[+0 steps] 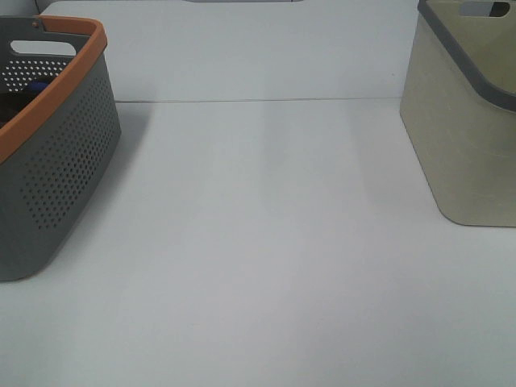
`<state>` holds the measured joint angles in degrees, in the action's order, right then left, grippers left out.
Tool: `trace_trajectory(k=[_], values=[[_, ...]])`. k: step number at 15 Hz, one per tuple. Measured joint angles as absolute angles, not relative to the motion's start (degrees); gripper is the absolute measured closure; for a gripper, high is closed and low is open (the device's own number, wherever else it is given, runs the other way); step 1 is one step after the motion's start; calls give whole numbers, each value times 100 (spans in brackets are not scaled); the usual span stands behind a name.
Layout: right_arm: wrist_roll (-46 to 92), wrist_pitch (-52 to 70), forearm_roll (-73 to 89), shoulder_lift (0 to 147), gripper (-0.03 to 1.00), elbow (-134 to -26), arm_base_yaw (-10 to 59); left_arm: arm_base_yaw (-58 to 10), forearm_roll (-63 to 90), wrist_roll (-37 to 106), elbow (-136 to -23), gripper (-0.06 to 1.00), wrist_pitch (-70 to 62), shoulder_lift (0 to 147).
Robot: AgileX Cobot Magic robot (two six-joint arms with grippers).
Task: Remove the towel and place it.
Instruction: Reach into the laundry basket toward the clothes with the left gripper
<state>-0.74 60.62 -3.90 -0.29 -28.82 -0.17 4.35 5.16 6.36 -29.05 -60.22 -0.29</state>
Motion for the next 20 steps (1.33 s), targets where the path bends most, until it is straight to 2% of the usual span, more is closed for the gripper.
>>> trace_trajectory(k=[14, 16, 17, 20], values=[[-74, 6062, -390, -29, 24, -2882, -17, 435, 516, 636, -2905, 4, -6022, -29], [-74, 6062, -390, -29, 24, -2882, -17, 435, 516, 653, -2905, 2, -6022, -29], [-74, 6062, -390, -29, 24, -2882, -17, 435, 516, 665, -2905, -3, -6022, -29], [-74, 6062, -390, -29, 24, -2882, -17, 435, 516, 682, -2905, -4, -6022, -29]])
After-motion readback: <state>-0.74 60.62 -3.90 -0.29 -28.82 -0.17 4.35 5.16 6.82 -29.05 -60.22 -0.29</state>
